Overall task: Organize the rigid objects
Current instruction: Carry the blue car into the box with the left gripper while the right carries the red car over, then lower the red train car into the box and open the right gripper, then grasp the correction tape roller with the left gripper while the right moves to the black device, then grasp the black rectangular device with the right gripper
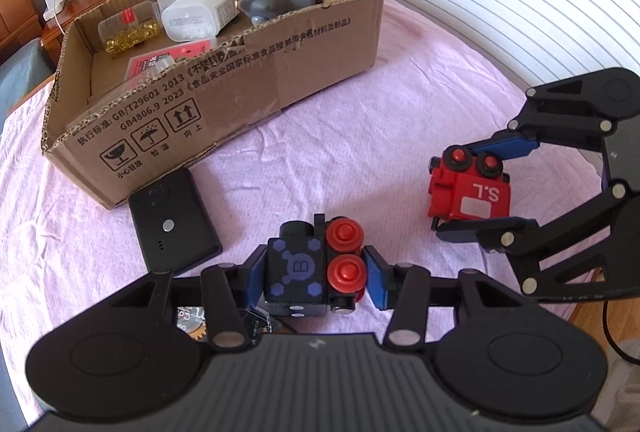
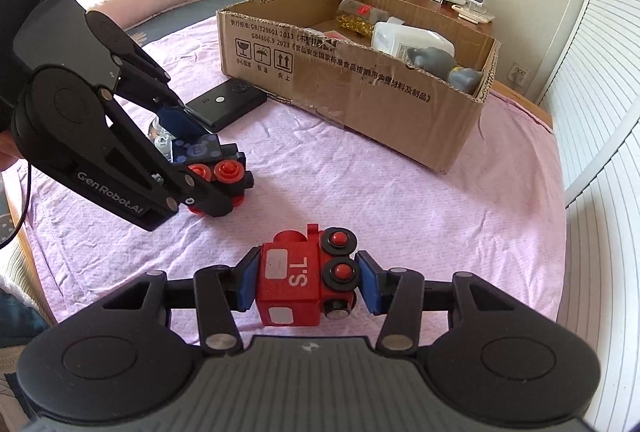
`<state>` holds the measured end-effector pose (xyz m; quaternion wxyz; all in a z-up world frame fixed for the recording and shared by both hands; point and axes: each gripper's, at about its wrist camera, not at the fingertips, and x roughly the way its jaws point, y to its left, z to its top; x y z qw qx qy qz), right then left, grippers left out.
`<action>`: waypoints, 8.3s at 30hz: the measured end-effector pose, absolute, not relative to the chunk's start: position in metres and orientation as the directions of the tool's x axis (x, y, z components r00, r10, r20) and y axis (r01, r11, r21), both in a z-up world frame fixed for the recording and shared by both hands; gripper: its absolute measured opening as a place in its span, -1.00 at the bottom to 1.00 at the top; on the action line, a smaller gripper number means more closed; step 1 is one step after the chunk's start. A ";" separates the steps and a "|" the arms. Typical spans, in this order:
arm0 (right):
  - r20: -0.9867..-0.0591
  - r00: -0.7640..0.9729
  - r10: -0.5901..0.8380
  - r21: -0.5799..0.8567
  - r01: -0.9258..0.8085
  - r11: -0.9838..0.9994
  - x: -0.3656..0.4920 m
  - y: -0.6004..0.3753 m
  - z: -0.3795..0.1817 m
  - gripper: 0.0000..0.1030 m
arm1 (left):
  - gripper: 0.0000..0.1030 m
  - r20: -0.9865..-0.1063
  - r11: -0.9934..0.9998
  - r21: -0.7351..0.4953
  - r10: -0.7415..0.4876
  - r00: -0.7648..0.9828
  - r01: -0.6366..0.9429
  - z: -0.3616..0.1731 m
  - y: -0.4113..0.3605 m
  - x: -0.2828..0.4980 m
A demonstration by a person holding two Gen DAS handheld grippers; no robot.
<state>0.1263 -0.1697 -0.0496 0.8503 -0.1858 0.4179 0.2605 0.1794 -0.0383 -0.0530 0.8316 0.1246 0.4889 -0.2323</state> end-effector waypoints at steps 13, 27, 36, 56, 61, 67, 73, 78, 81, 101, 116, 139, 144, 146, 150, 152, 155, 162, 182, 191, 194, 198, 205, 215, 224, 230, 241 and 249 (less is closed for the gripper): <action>-0.749 0.583 0.316 -0.105 -0.575 0.811 0.139 -0.177 -0.004 0.06 | -0.06 -0.831 0.854 -0.012 -0.298 0.469 0.521 0.008 -0.017 0.192; -0.683 0.642 0.348 -0.086 -0.544 0.835 0.186 -0.174 0.033 0.06 | -0.06 -0.799 0.926 0.052 -0.186 0.572 0.374 0.022 0.002 0.303; -0.681 0.637 0.361 -0.071 -0.548 0.834 0.207 -0.161 0.036 0.06 | 0.71 -0.744 0.969 0.052 -0.125 0.657 0.244 0.016 0.031 0.318; -0.749 0.569 0.341 -0.015 -0.529 0.849 0.313 -0.087 0.035 0.06 | 0.87 -0.771 0.954 0.020 -0.175 0.613 0.298 0.028 0.066 0.216; -0.779 0.545 0.310 -0.020 -0.516 0.856 0.347 -0.062 0.020 0.06 | 0.86 -0.763 0.960 0.024 -0.164 0.626 0.280 0.024 0.075 0.212; -0.749 0.604 0.272 -0.059 -0.470 0.881 0.347 -0.057 0.023 0.97 | 0.87 -0.763 0.961 0.010 -0.172 0.623 0.277 0.022 0.082 0.208; -0.727 0.628 0.277 -0.060 -0.460 0.886 0.313 -0.072 0.043 1.00 | 0.87 -0.764 0.968 0.002 -0.162 0.625 0.253 0.023 0.084 0.203; -0.731 0.624 0.275 -0.040 -0.442 0.896 0.279 -0.084 0.051 1.00 | 0.87 -0.764 0.975 0.005 -0.140 0.630 0.222 0.025 0.086 0.194; -0.727 0.616 0.302 -0.012 -0.452 0.892 0.255 -0.091 0.051 1.00 | 0.87 -0.764 0.980 0.002 -0.127 0.632 0.199 0.025 0.088 0.187; -0.855 0.446 0.263 -0.045 -0.570 0.820 0.143 -0.061 -0.061 1.00 | 0.88 -0.778 0.976 -0.032 -0.159 0.607 0.214 -0.012 0.083 0.143; -0.841 0.513 0.171 -0.099 -0.457 0.884 0.148 -0.094 -0.064 1.00 | 0.88 -0.815 0.929 -0.069 -0.262 0.517 0.363 -0.045 0.052 0.143; -0.820 0.535 0.205 -0.046 -0.418 0.907 0.137 -0.154 -0.066 1.00 | 0.74 -0.817 0.911 -0.014 -0.248 0.520 0.412 -0.072 0.011 0.159; -0.822 0.536 0.194 -0.046 -0.402 0.914 0.137 -0.153 -0.066 1.00 | 0.74 -0.822 0.935 0.000 -0.202 0.532 0.355 -0.071 0.026 0.156; -0.822 0.538 0.189 -0.046 -0.393 0.918 0.137 -0.152 -0.066 1.00 | 0.74 -0.825 0.950 -0.007 -0.181 0.535 0.311 -0.071 0.038 0.154; -0.823 0.544 0.164 -0.048 -0.355 0.934 0.139 -0.148 -0.066 1.00 | 0.74 -0.827 0.980 -0.011 -0.121 0.549 0.199 -0.072 0.063 0.154; -0.833 0.534 0.144 -0.050 -0.333 0.942 0.142 -0.145 -0.066 1.00 | 0.74 -0.826 0.989 -0.015 -0.097 0.555 0.150 -0.072 0.073 0.155; -0.839 0.530 0.128 -0.062 -0.327 0.943 0.147 -0.136 -0.065 1.00 | 0.79 -0.823 0.994 -0.041 -0.092 0.561 0.103 -0.073 0.086 0.155; -0.812 0.559 0.167 -0.097 -0.412 0.906 0.155 -0.097 -0.057 1.00 | 0.85 -0.805 0.985 -0.091 -0.161 0.571 0.150 -0.060 0.097 0.147; -0.807 0.549 0.218 -0.024 -0.400 0.916 0.203 -0.016 -0.071 1.00 | 0.86 -0.767 0.996 -0.039 -0.085 0.636 0.086 -0.034 0.143 0.148; -0.799 0.583 0.150 -0.053 -0.316 0.947 0.213 -0.021 -0.077 1.00 | 0.86 -0.784 0.994 -0.051 -0.098 0.614 0.093 -0.041 0.138 0.149; -0.800 0.583 0.143 -0.052 -0.304 0.951 0.209 -0.033 -0.076 1.00 | 0.86 -0.789 0.992 -0.061 -0.115 0.603 0.109 -0.044 0.133 0.150; -0.802 0.583 0.129 -0.052 -0.284 0.957 0.204 -0.053 -0.075 1.00 | 0.86 -0.800 0.988 -0.069 -0.139 0.584 0.141 -0.049 0.123 0.150; -0.797 0.589 0.135 -0.049 -0.285 0.957 0.195 -0.082 -0.074 1.00 | 0.86 -0.825 0.982 -0.080 -0.160 0.543 0.169 -0.064 0.106 0.151; -0.783 0.593 0.190 -0.048 -0.363 0.931 0.190 -0.089 -0.076 1.00 | 0.90 -0.829 0.991 -0.022 -0.091 0.552 0.130 -0.076 0.087 0.151; -0.786 0.553 0.276 -0.041 -0.493 0.869 0.190 -0.087 -0.075 1.00 | 0.87 -0.811 0.994 -0.027 -0.086 0.578 0.109 -0.077 0.078 0.159; -0.770 0.527 0.360 -0.035 -0.599 0.800 0.195 -0.076 -0.072 0.67 | 0.87 -0.806 0.992 -0.027 -0.095 0.585 0.123 -0.077 0.080 0.159; -0.776 0.552 0.304 -0.045 -0.530 0.847 0.189 -0.076 -0.064 0.11 | 0.78 -0.789 0.984 -0.025 -0.129 0.600 0.179 -0.077 0.076 0.155; -0.779 0.564 0.275 -0.041 -0.484 0.874 0.181 -0.091 -0.065 0.16 | 0.82 -0.798 0.986 -0.020 -0.116 0.591 0.168 -0.077 0.075 0.151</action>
